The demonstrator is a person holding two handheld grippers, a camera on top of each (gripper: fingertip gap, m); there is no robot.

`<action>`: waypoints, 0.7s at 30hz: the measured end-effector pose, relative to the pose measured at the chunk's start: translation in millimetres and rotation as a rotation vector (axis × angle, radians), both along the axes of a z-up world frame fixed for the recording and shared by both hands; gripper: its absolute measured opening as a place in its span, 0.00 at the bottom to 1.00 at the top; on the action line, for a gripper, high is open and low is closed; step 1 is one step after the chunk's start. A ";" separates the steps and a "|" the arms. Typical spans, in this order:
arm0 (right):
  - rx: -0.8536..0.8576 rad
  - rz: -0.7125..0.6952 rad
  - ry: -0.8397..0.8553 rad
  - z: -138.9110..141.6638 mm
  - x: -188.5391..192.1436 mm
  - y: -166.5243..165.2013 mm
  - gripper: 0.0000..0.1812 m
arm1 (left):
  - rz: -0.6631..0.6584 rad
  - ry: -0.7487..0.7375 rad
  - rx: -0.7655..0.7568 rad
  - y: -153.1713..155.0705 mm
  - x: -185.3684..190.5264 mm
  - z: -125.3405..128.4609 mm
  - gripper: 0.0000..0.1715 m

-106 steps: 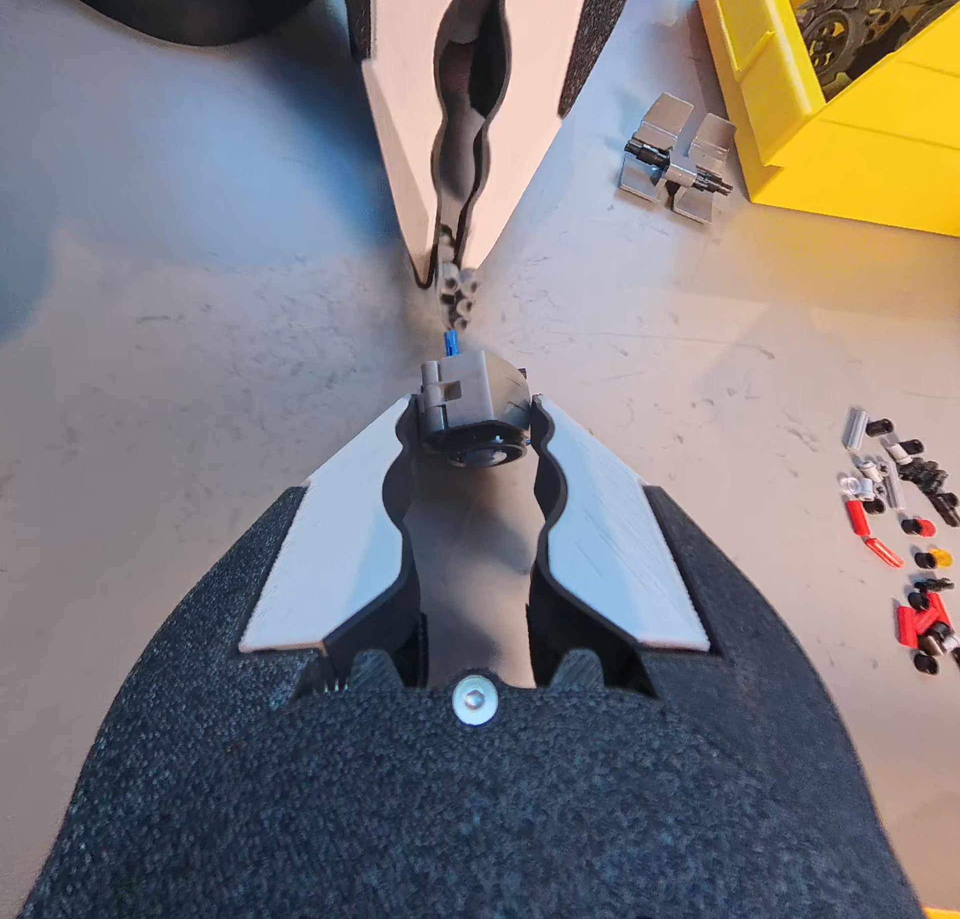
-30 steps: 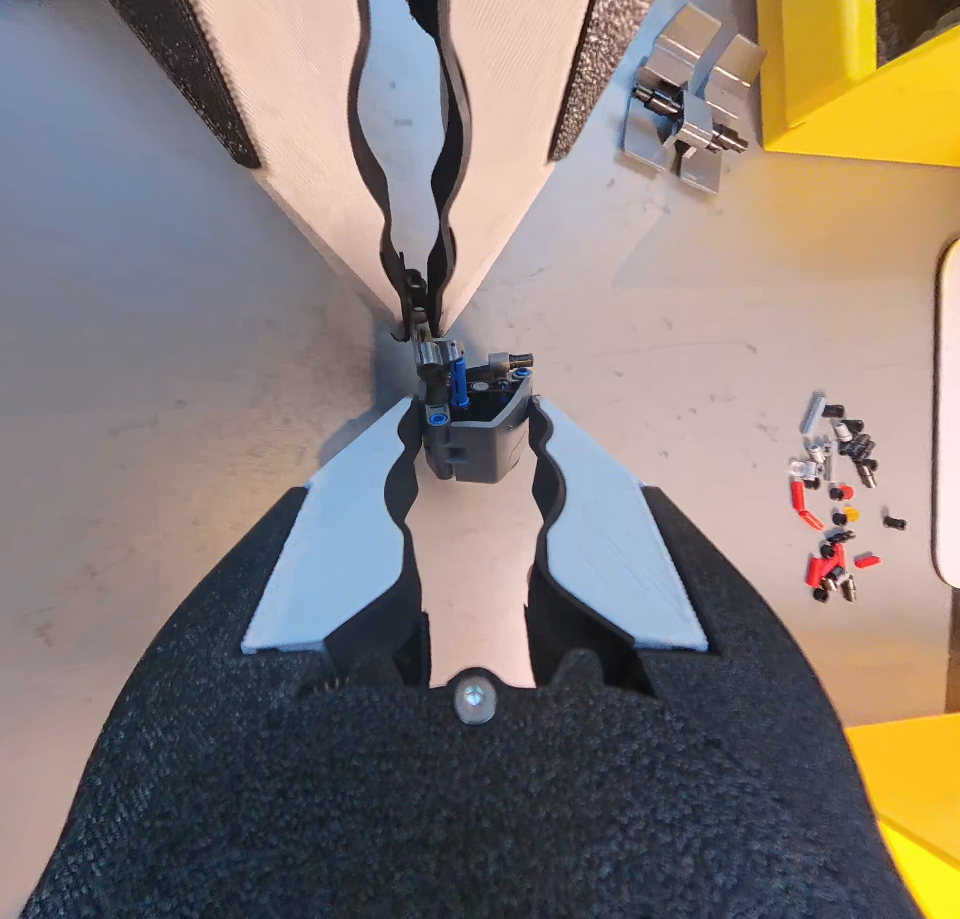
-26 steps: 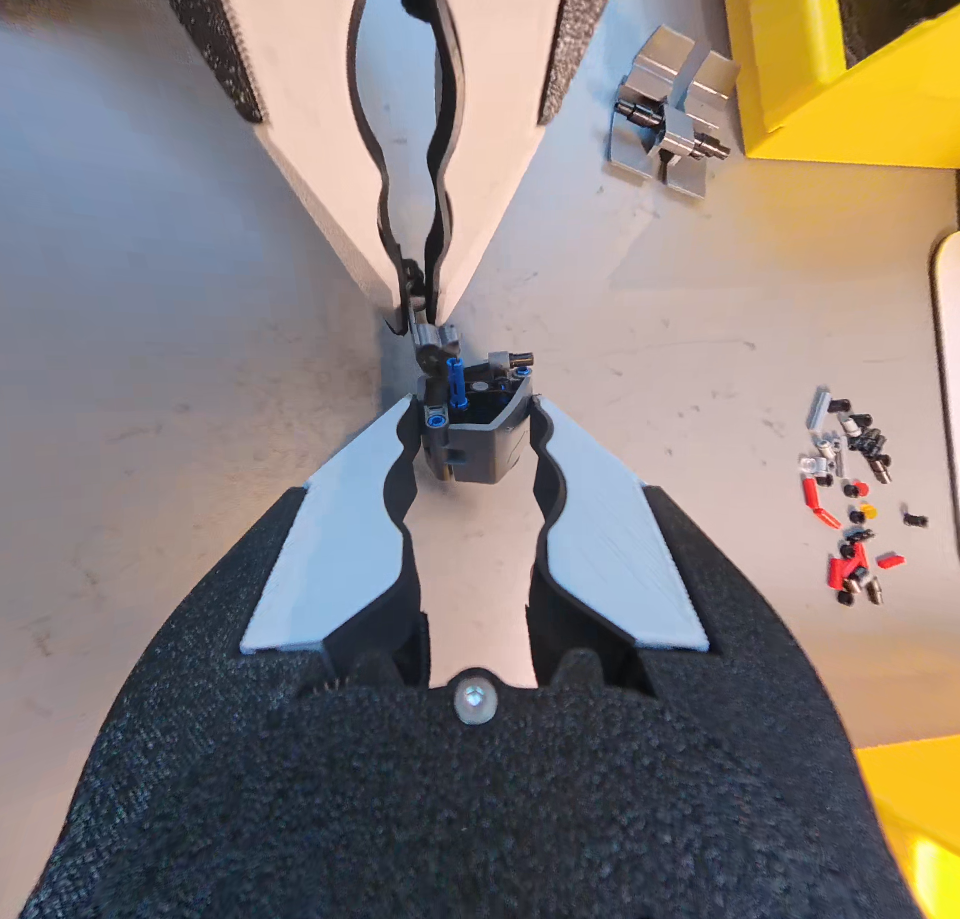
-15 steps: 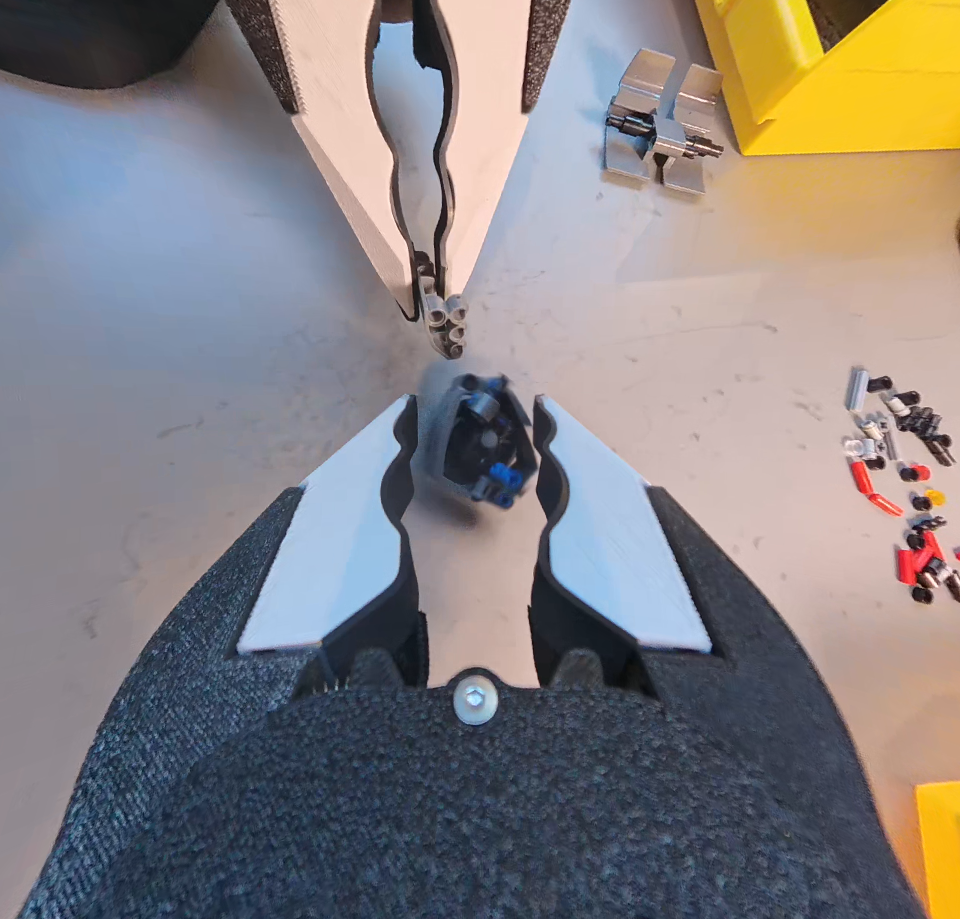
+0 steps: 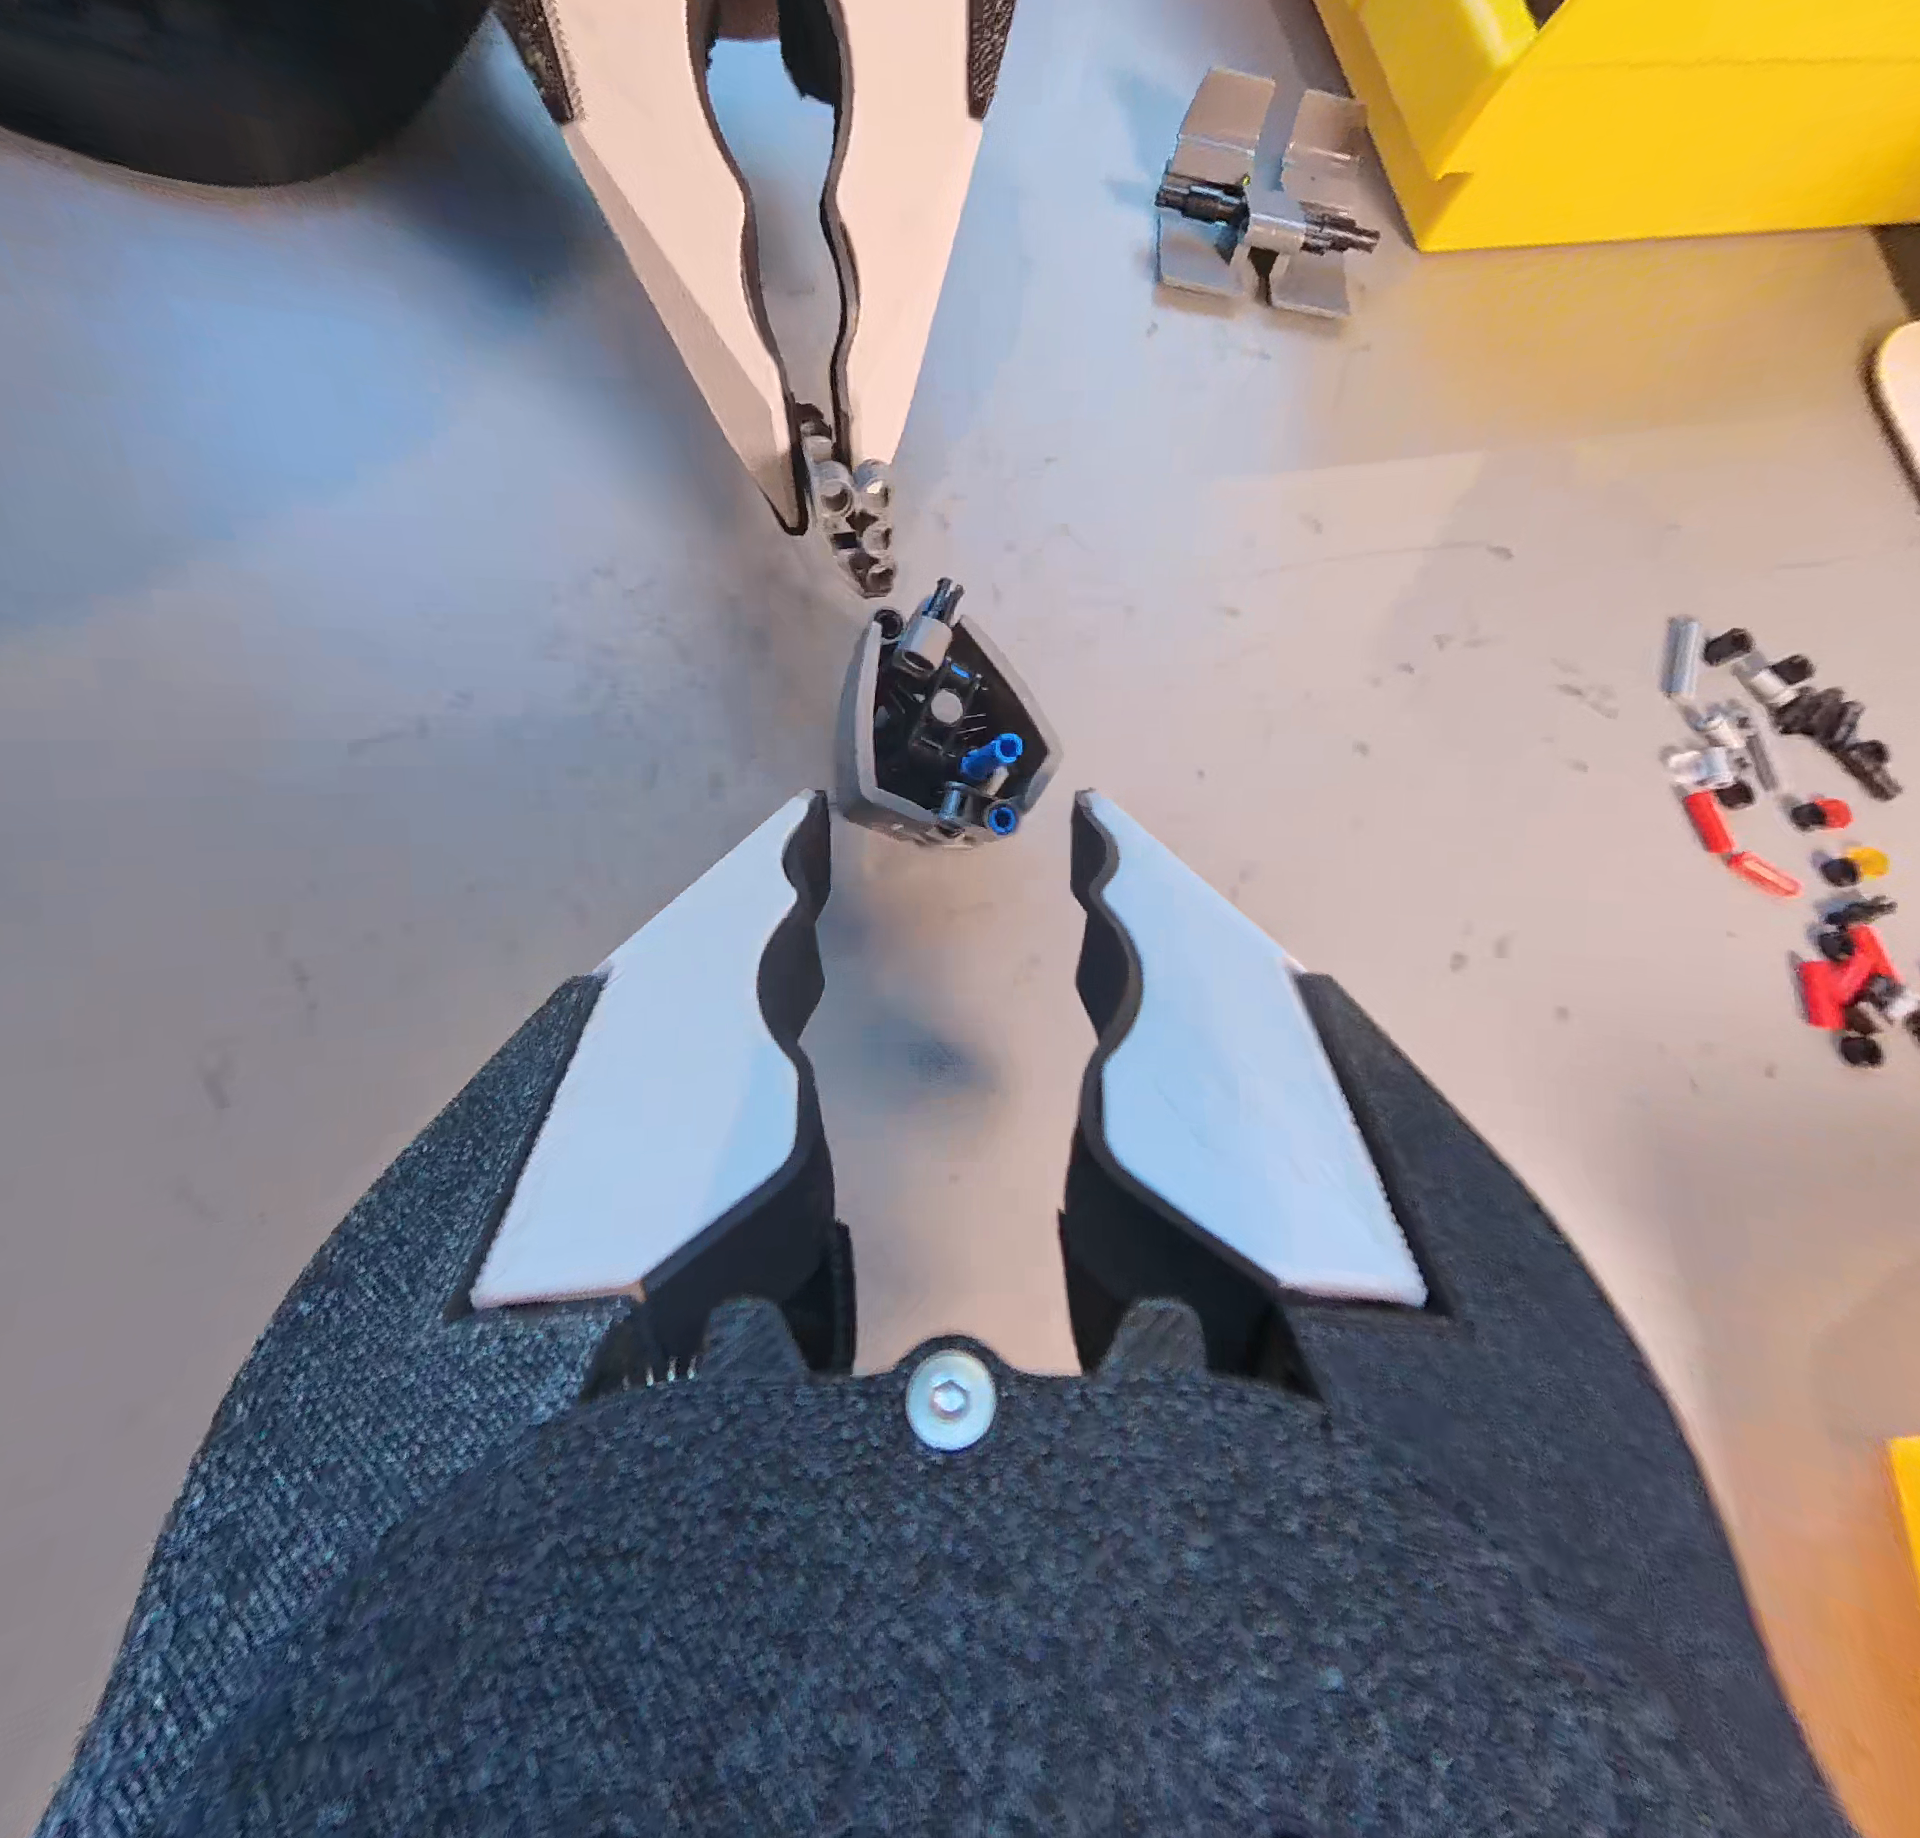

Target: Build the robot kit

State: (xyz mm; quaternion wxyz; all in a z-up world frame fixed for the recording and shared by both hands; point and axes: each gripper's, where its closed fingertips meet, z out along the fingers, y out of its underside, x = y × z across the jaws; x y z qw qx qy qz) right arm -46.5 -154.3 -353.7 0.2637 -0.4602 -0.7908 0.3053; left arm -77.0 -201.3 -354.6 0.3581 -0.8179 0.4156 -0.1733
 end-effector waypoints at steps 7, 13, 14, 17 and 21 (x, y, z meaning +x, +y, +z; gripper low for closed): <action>-0.016 -0.047 -0.008 0.4 8.4 -6.8 0.15 | 0.017 -0.015 0.002 2.6 -0.5 1.3 0.04; -0.034 -0.060 -0.019 0.1 12.4 -12.1 0.13 | 0.034 -0.016 0.010 5.7 -1.5 1.2 0.04; -0.043 -0.064 -0.021 0.2 13.0 -12.7 0.13 | 0.039 -0.015 0.012 6.5 -2.1 1.4 0.04; -0.060 -0.066 -0.021 1.3 14.8 -14.7 0.13 | 0.046 -0.012 0.013 7.3 -3.4 1.6 0.04; -0.067 -0.074 -0.008 4.1 16.6 -10.8 0.13 | 0.045 0.002 0.008 5.5 -4.3 3.6 0.04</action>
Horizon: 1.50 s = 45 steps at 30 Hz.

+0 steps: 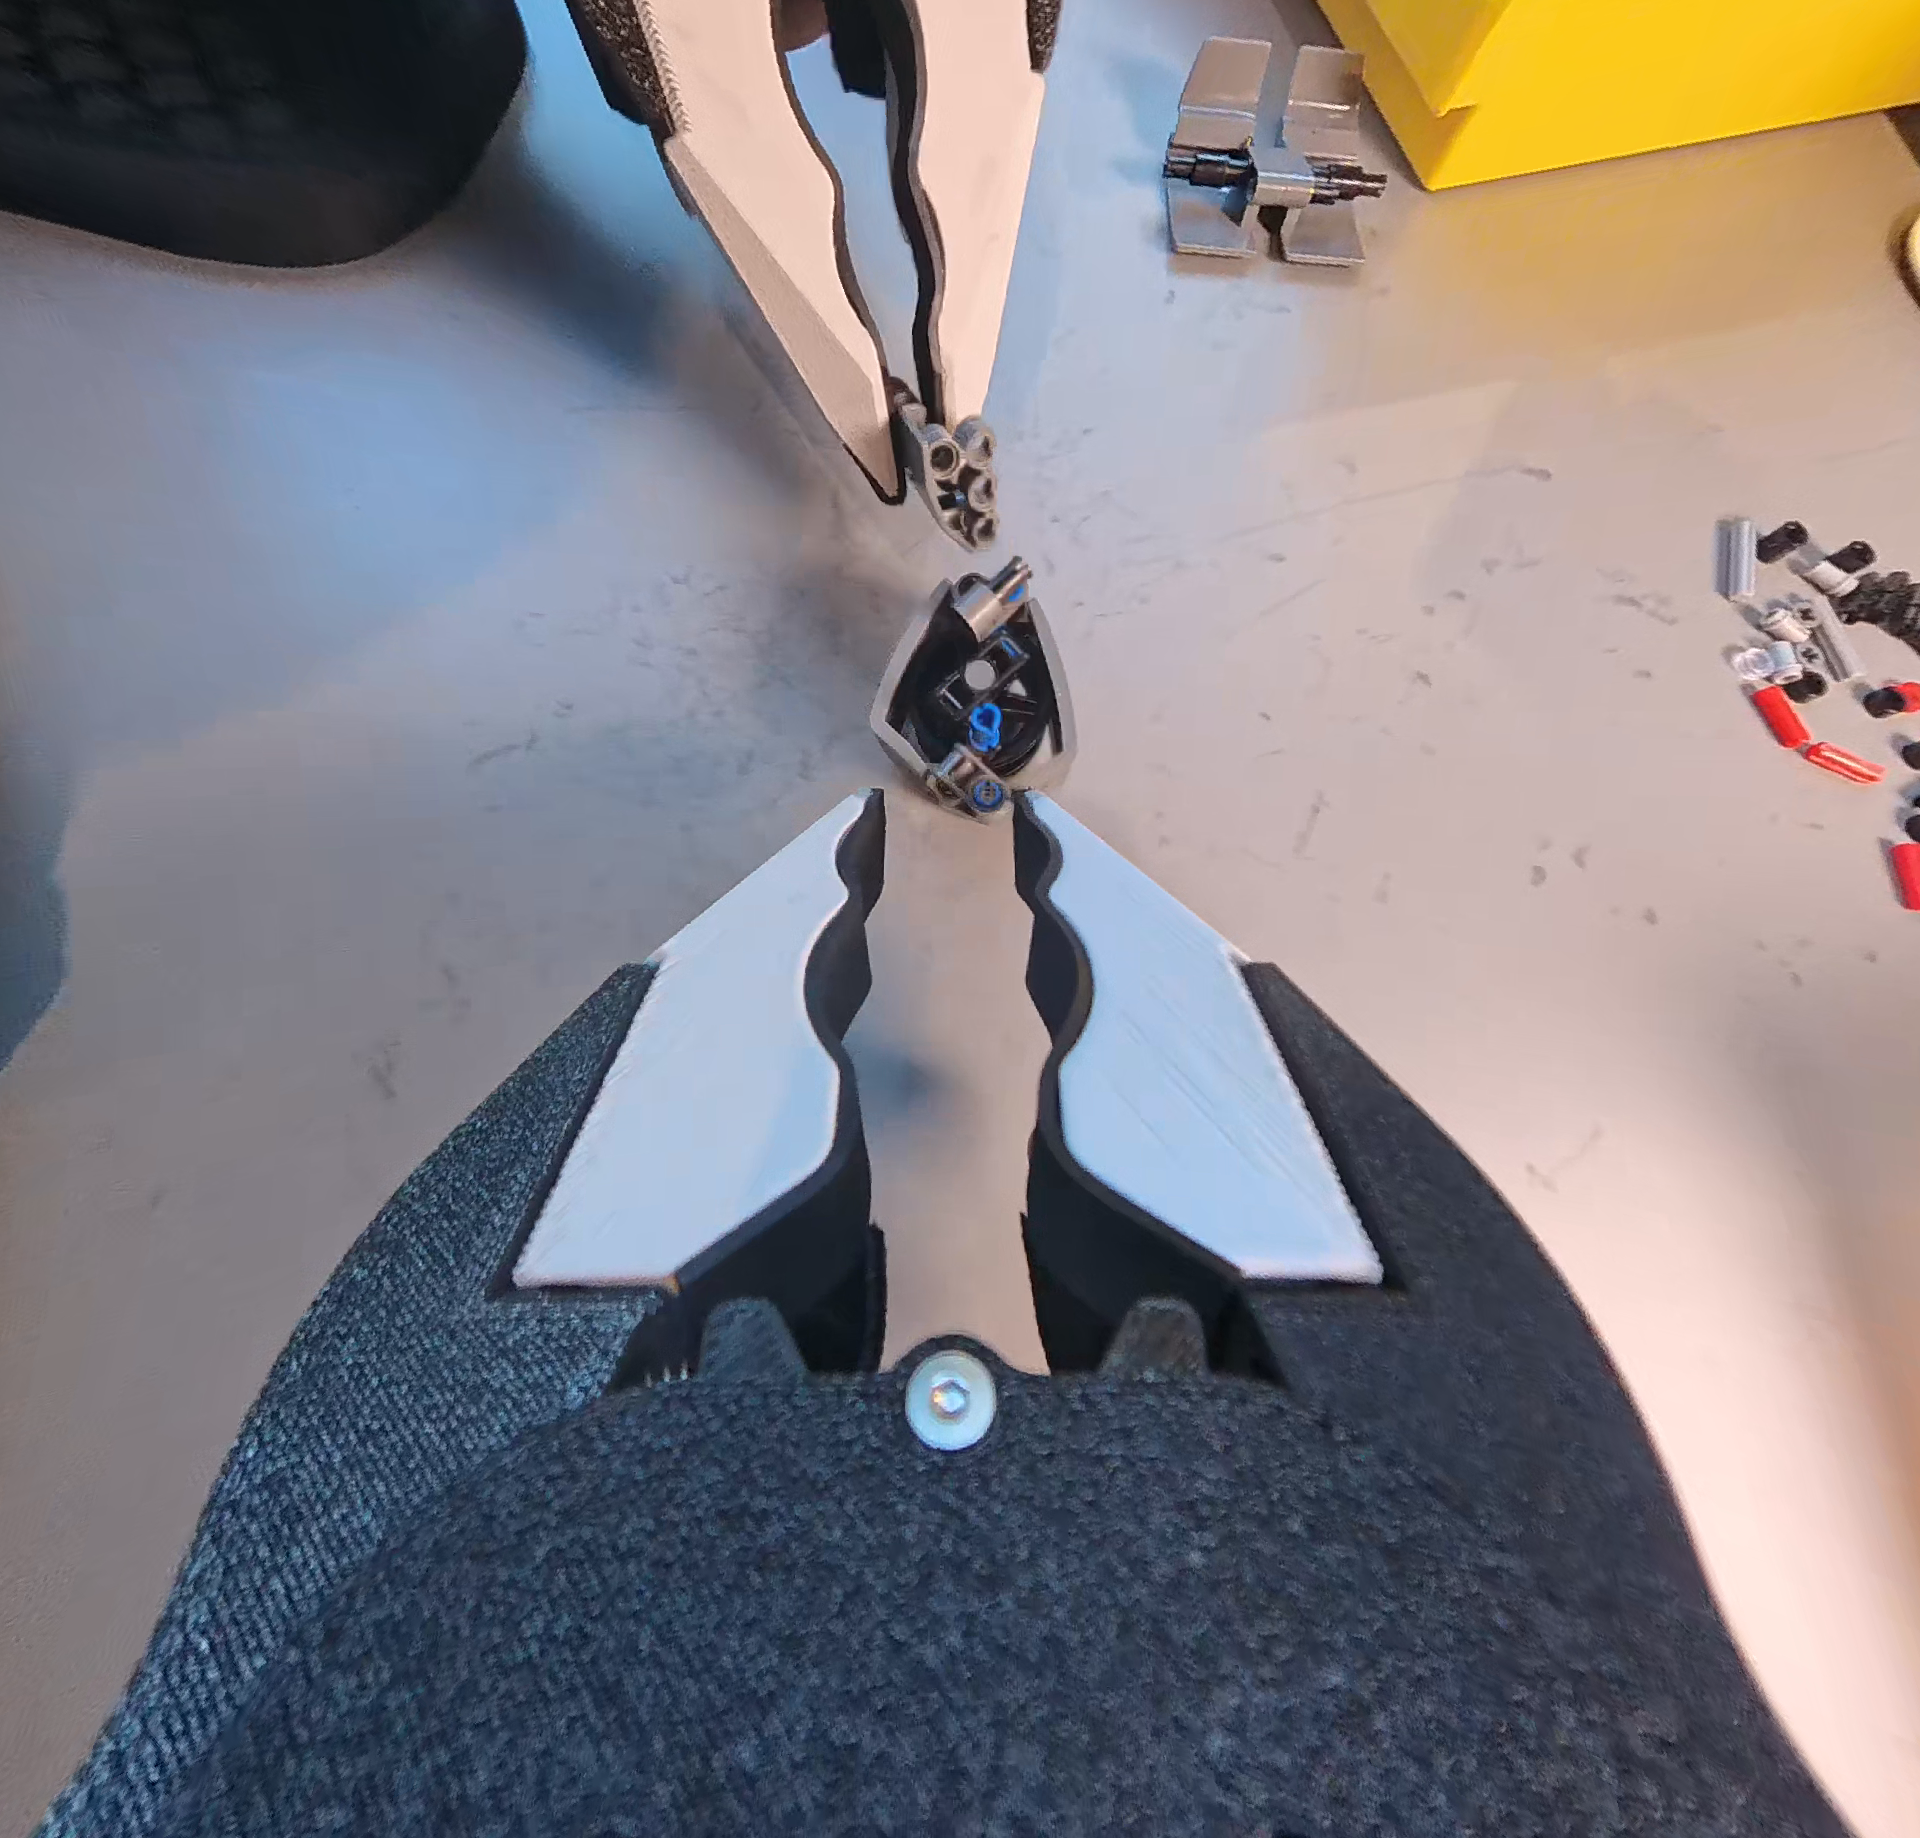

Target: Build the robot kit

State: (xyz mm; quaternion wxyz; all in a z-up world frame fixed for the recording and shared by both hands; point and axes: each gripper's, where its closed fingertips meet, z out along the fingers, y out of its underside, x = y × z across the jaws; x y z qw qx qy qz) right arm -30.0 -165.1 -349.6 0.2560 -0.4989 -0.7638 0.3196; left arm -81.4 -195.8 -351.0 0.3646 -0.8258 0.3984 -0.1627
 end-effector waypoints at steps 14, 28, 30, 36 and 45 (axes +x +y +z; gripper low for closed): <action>0.157 0.170 0.278 56.7 -28.3 -26.3 0.08 | -0.167 0.269 0.014 1.2 29.5 44.3 0.04; -0.452 0.128 0.730 129.8 -2.7 -12.0 0.08 | -0.059 -0.551 0.284 13.0 50.7 130.2 0.09; -0.442 0.132 0.730 128.2 -4.4 -13.7 0.08 | -0.085 -0.566 0.278 11.2 55.4 133.6 0.03; -0.156 0.129 0.559 90.1 -11.3 -9.4 0.06 | -0.074 -0.193 0.192 16.2 47.6 95.5 0.00; 0.094 0.166 0.416 68.9 -13.6 -10.7 0.06 | -0.113 0.045 0.171 16.0 52.2 71.2 0.00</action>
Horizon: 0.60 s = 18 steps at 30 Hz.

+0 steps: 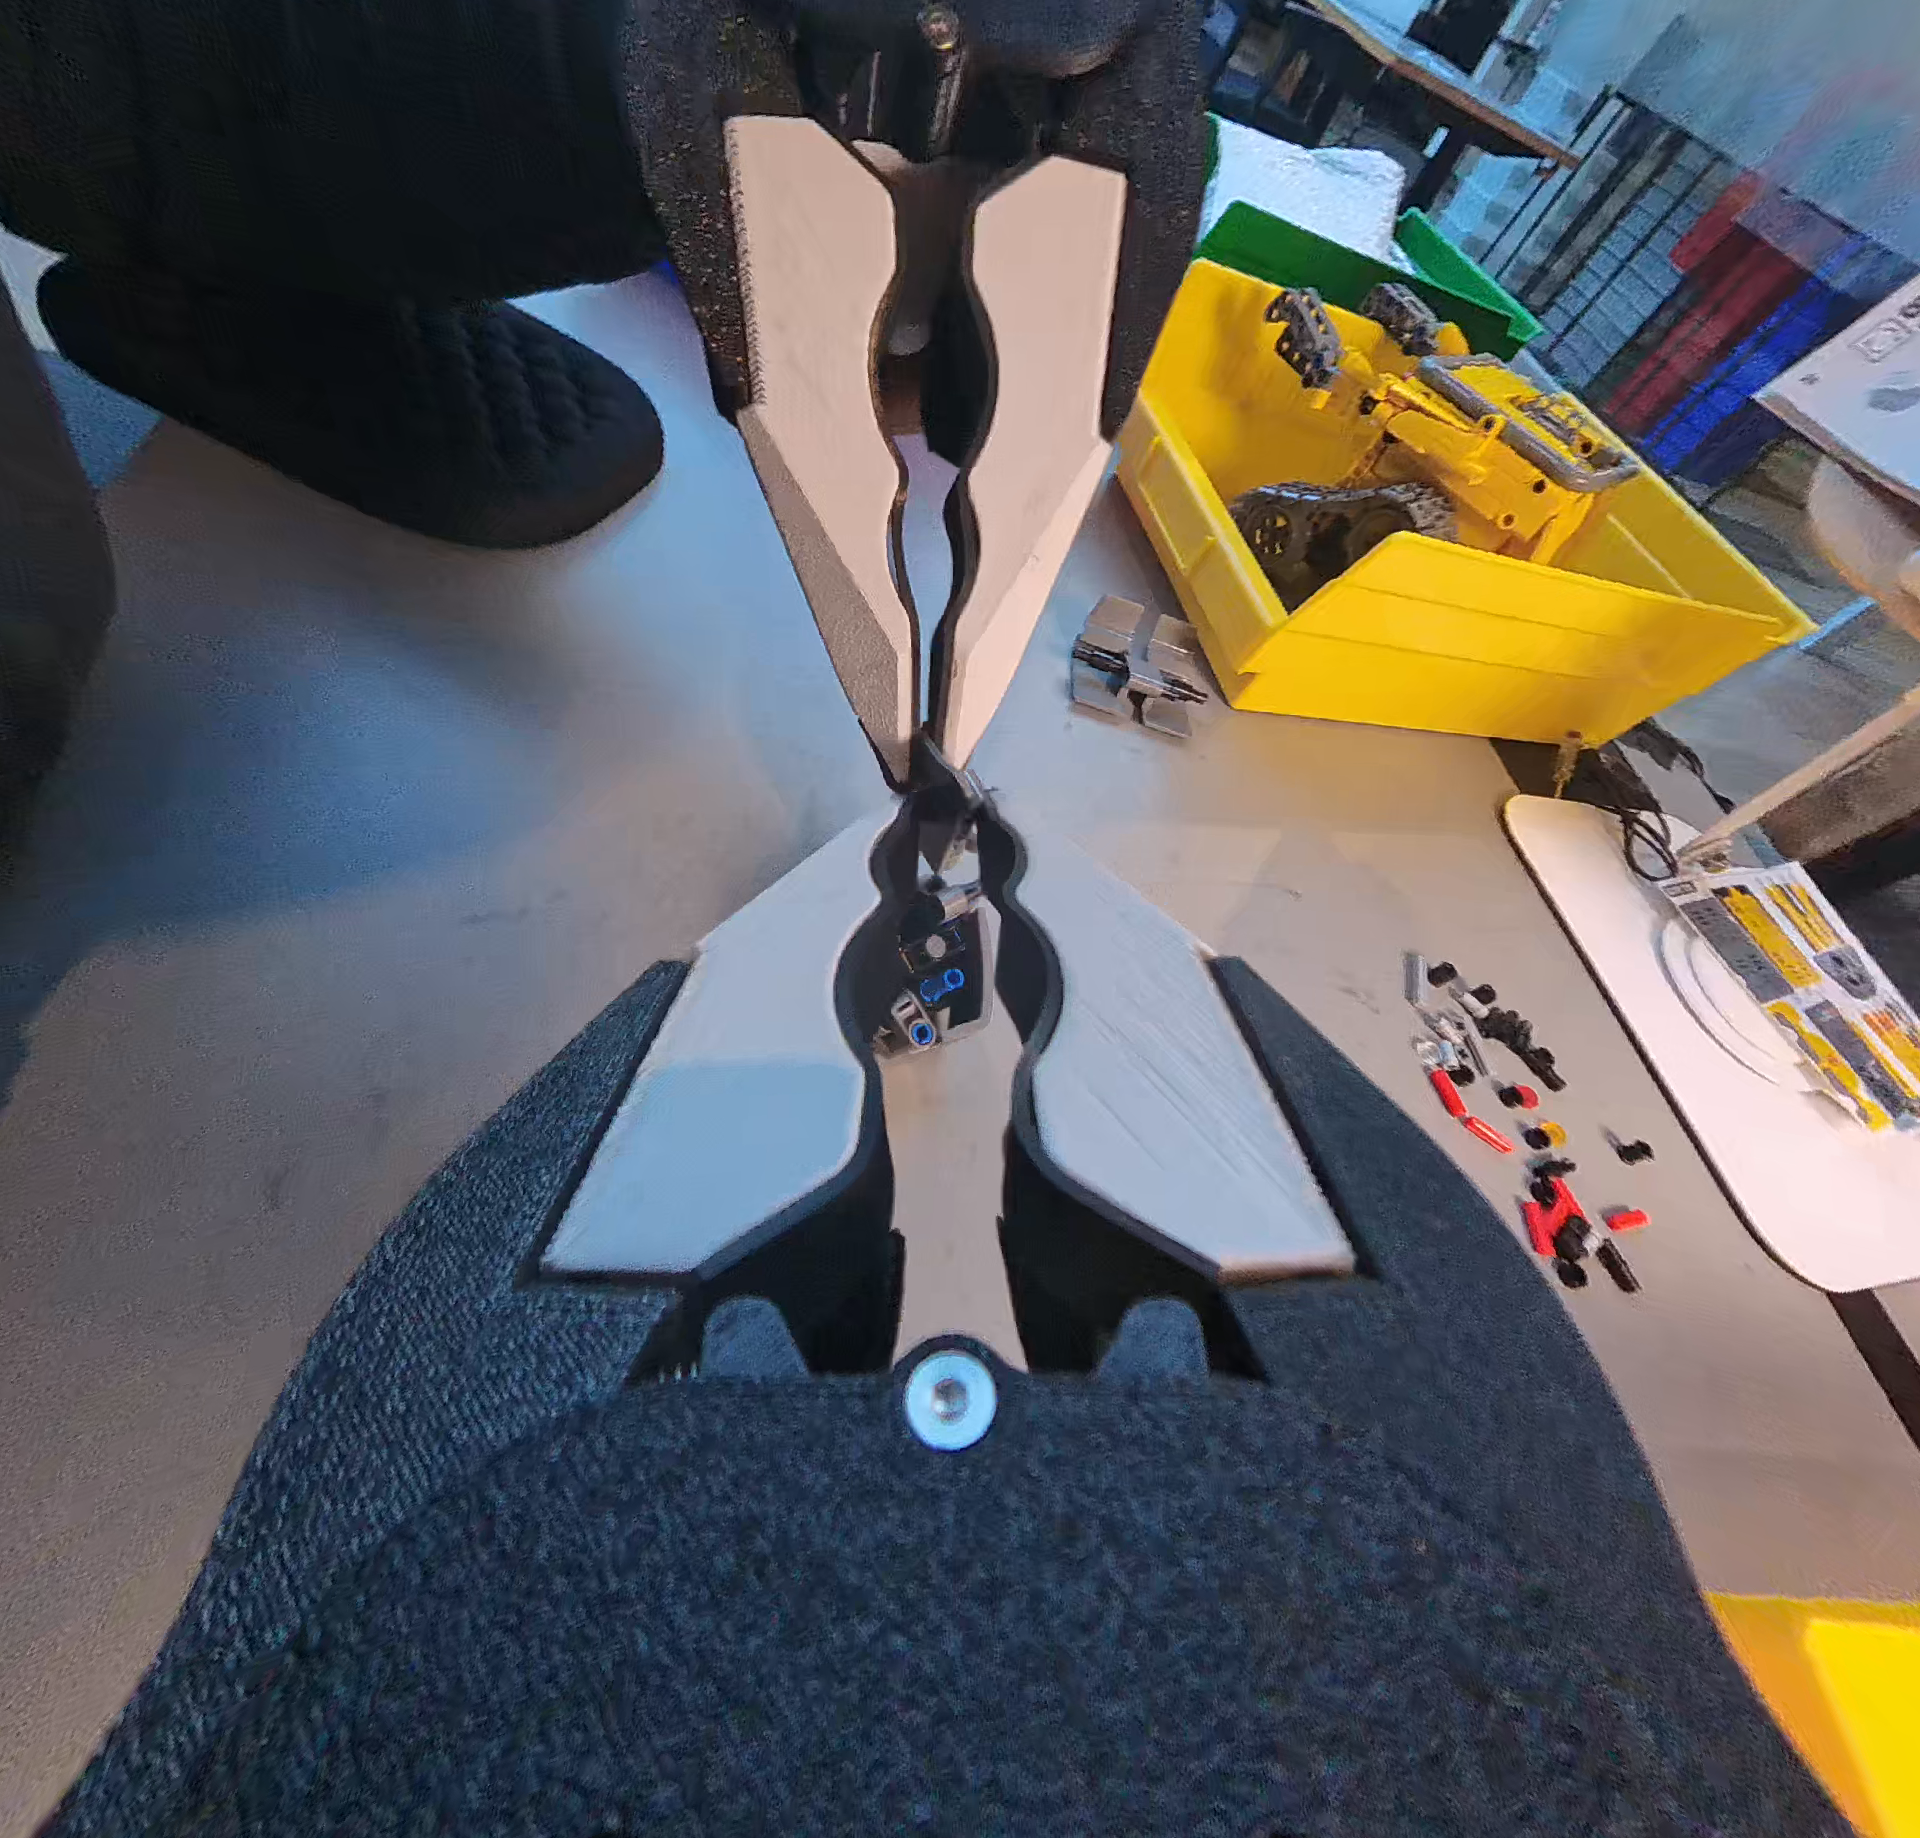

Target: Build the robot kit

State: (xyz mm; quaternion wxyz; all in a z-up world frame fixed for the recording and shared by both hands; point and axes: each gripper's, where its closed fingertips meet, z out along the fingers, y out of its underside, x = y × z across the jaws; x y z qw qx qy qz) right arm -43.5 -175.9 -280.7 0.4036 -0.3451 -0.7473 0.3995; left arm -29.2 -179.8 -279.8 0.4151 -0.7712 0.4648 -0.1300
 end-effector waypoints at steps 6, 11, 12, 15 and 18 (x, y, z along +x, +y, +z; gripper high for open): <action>-0.089 0.086 0.005 3.0 2.5 6.8 0.04 | 0.032 -0.088 0.053 7.3 -6.7 2.6 0.05; -0.145 0.168 -0.059 -10.4 7.7 16.5 0.04 | 0.140 -0.172 -0.173 9.8 -26.4 -46.3 0.32; -0.145 0.178 -0.070 -14.4 7.5 17.6 0.04 | 0.151 -0.151 -0.193 12.0 -26.5 -59.6 0.34; -0.173 0.217 -0.103 -22.9 8.5 16.1 0.04 | 0.153 -0.114 -0.254 16.6 -20.3 -83.4 0.38; -0.163 0.238 -0.136 -32.8 9.2 13.2 0.04 | 0.107 -0.103 -0.277 18.8 -12.5 -90.2 0.32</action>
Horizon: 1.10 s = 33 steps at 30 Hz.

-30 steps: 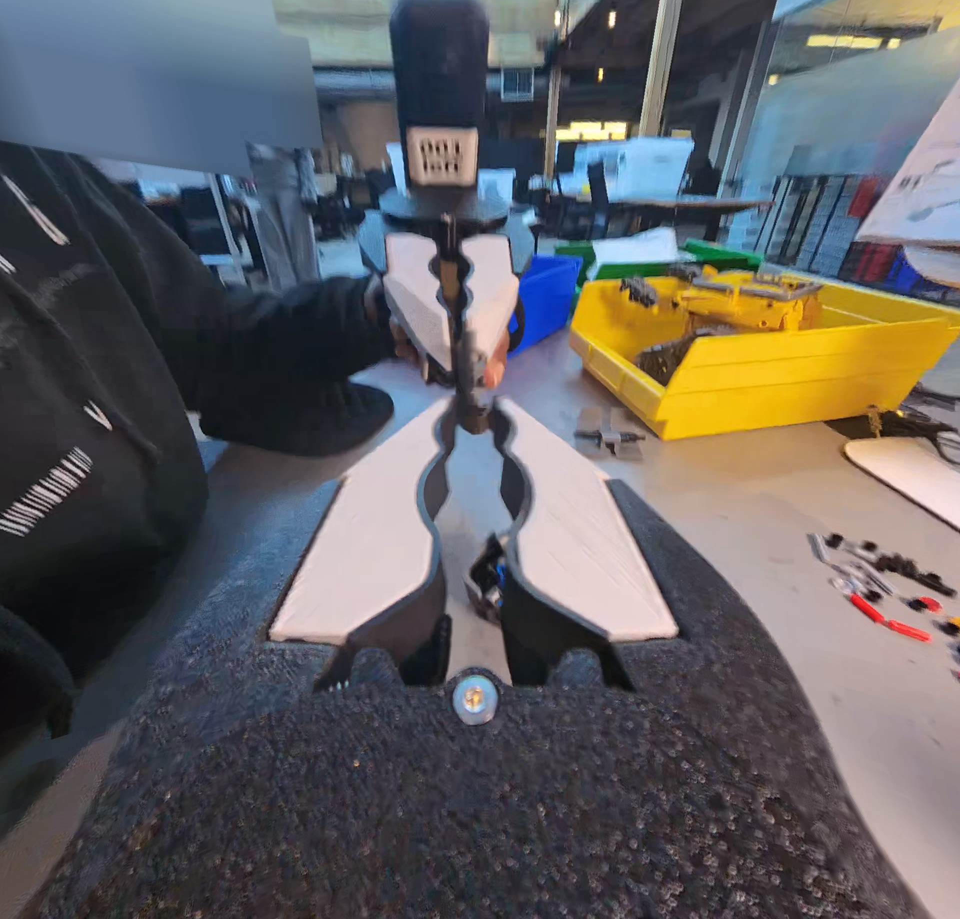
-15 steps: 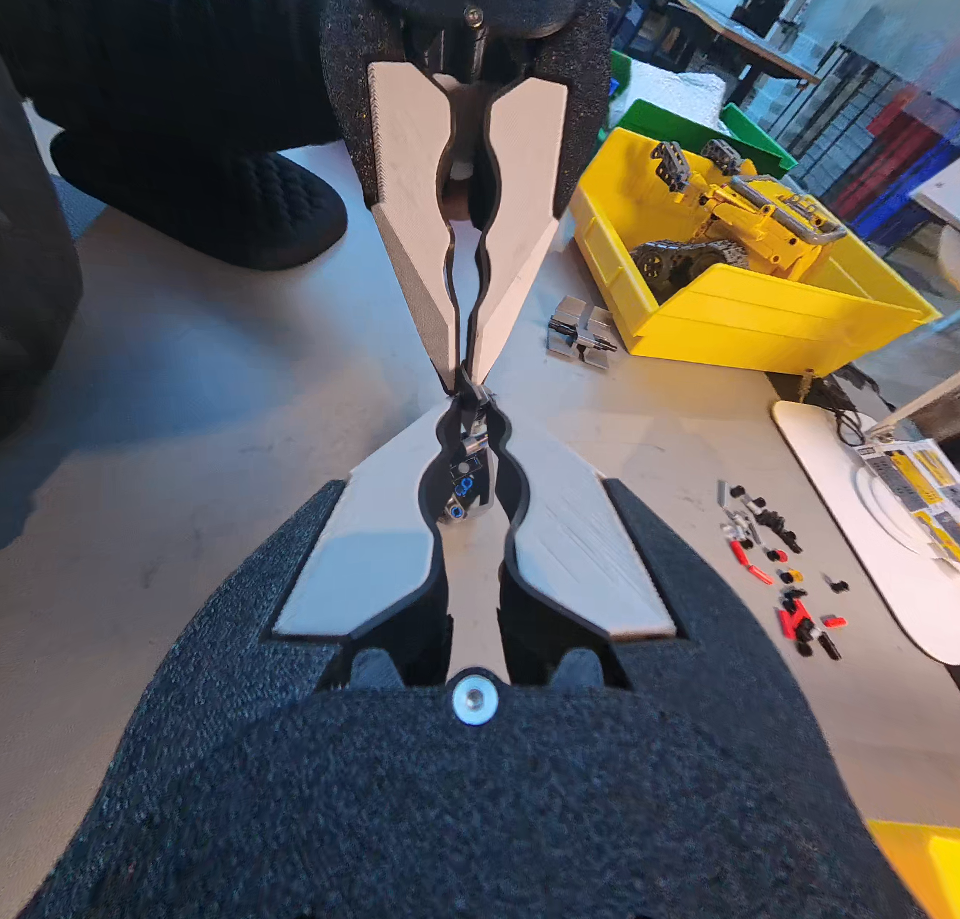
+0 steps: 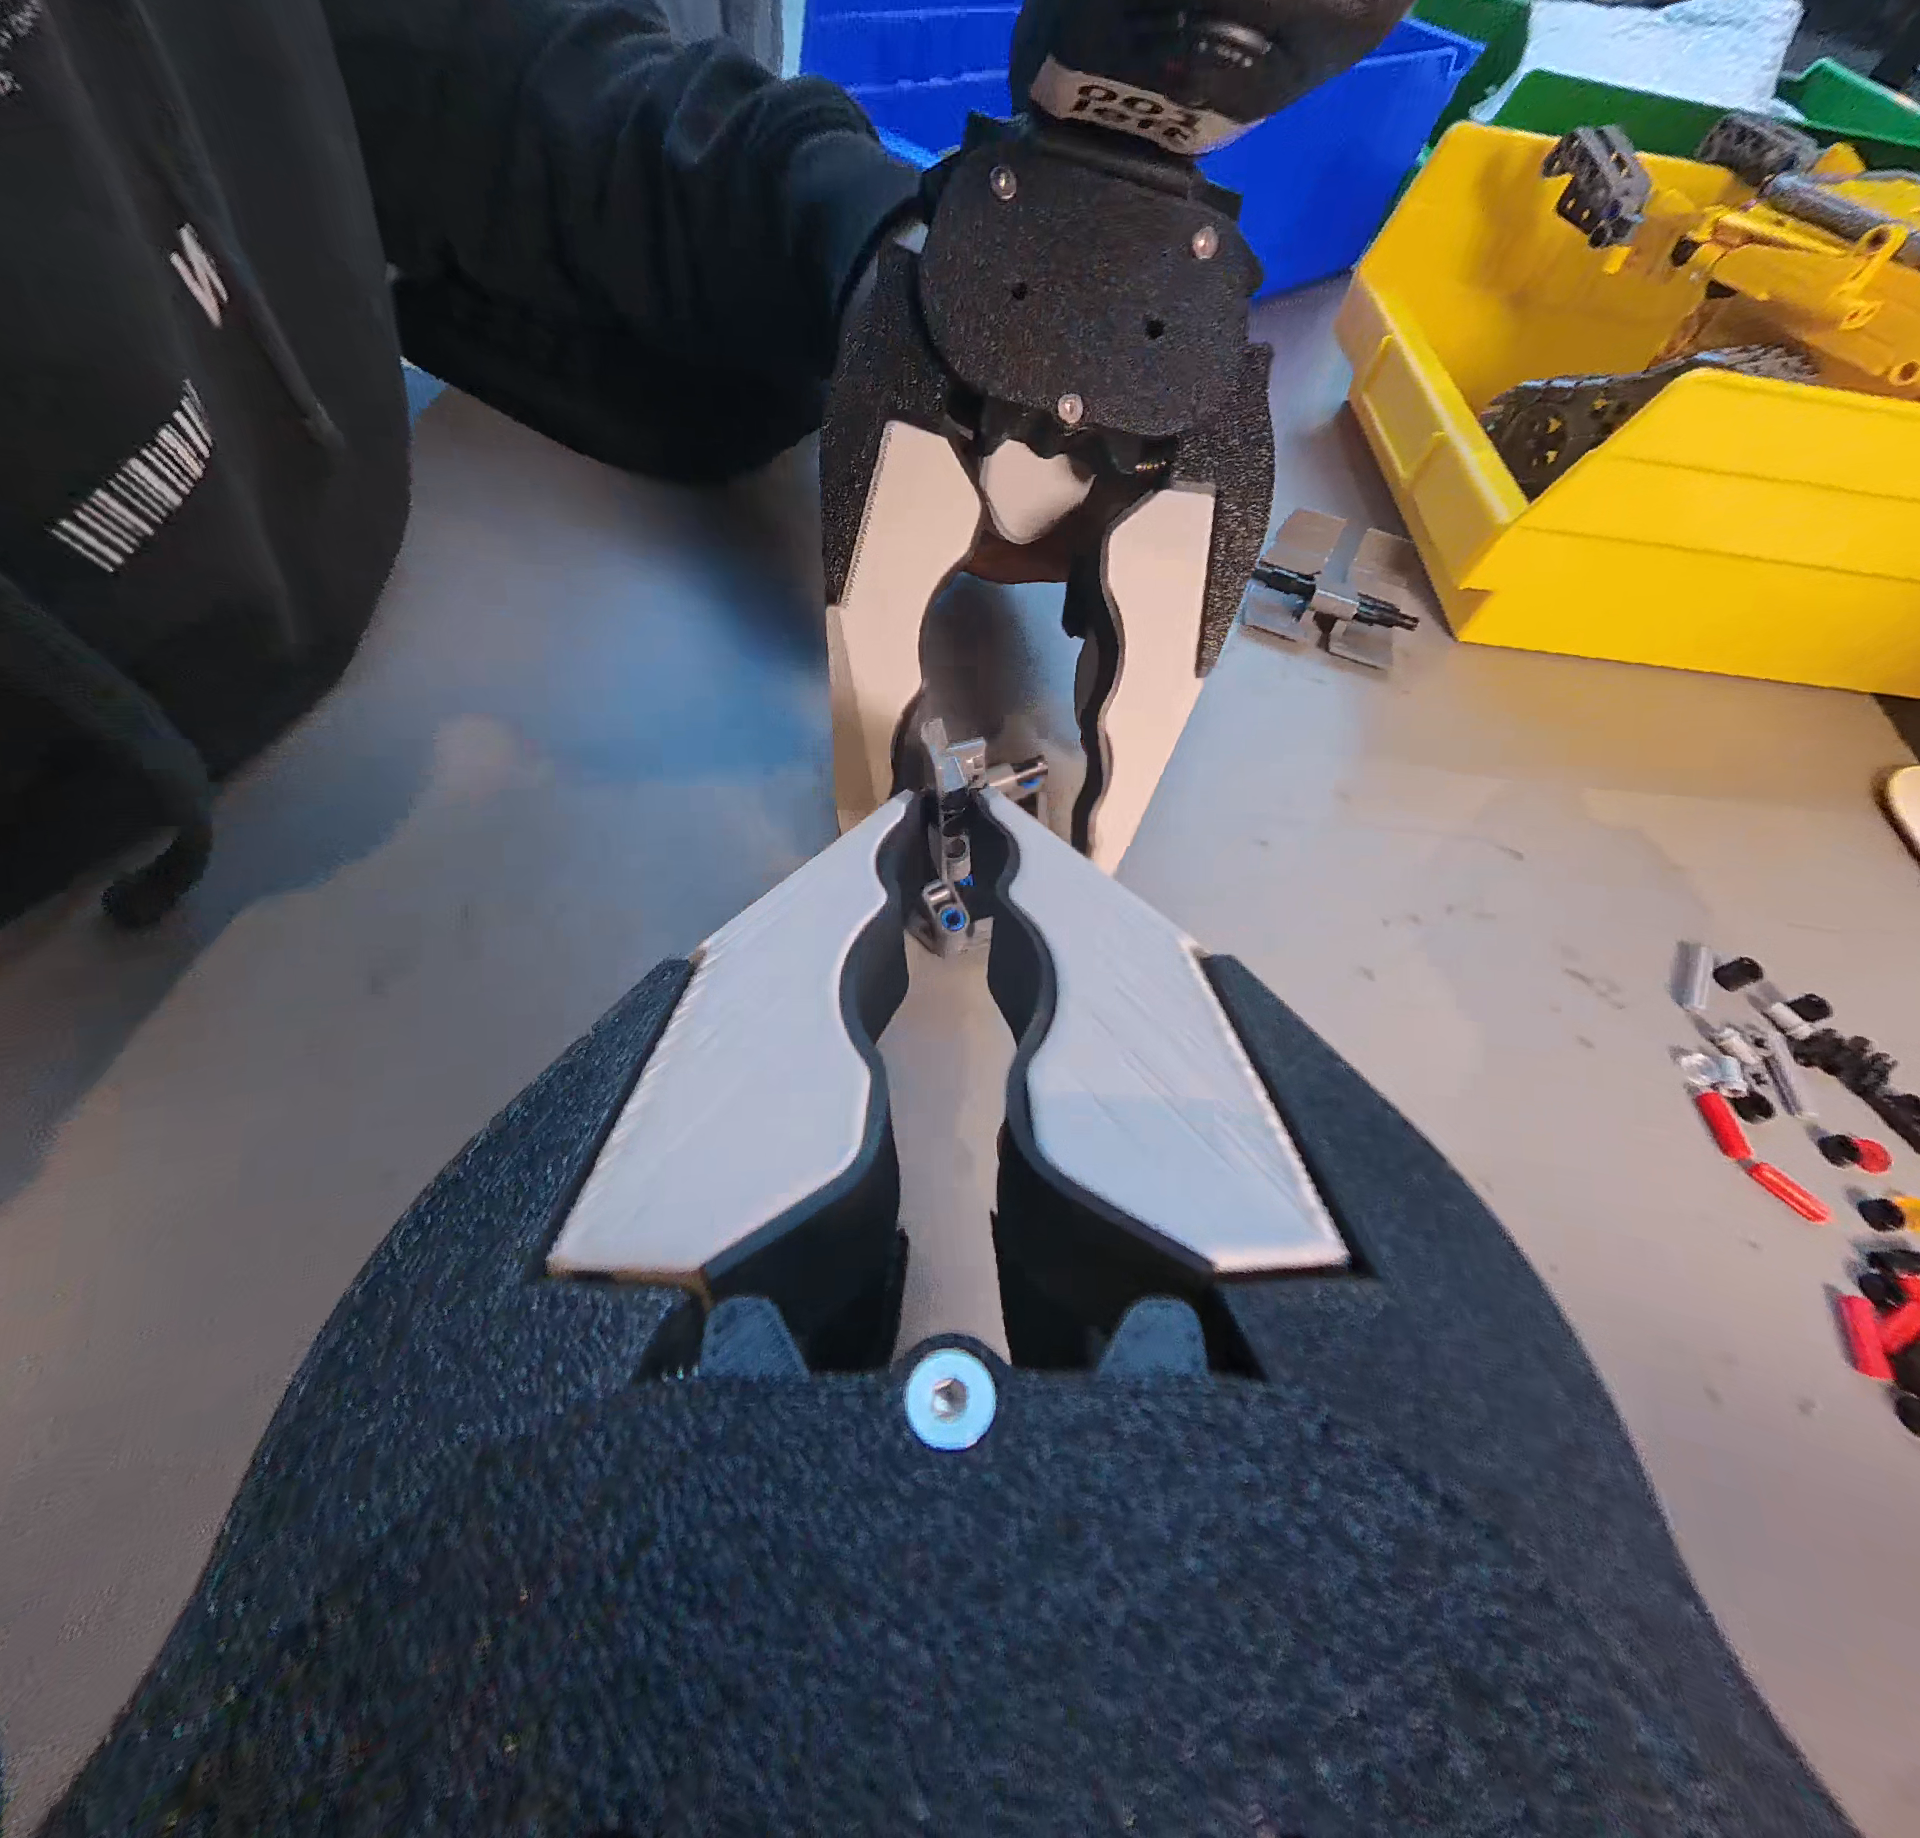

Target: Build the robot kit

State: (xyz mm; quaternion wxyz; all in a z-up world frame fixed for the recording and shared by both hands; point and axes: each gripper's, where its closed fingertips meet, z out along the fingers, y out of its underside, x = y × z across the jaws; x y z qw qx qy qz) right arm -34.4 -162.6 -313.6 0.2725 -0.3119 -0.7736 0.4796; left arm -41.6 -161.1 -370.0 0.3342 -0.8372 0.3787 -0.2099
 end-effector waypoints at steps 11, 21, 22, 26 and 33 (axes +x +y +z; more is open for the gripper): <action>-0.031 0.058 -0.030 -5.2 -0.2 -0.4 0.04 | -0.130 -0.040 0.026 -2.8 3.4 0.5 0.24; -0.116 0.073 -0.037 -2.8 -2.4 -4.5 0.04 | -0.153 -0.040 0.050 -4.7 4.1 0.4 0.24; -0.136 0.073 -0.036 -0.6 -2.3 -3.2 0.04 | -0.154 -0.043 0.050 -4.7 4.6 0.5 0.24; -0.126 0.099 -0.071 -5.2 -0.2 -4.8 0.04 | -0.159 -0.049 0.050 -4.6 5.1 0.5 0.24; -0.135 0.118 -0.109 -6.8 1.3 -3.0 0.04 | -0.165 -0.046 0.055 -5.4 4.3 0.4 0.24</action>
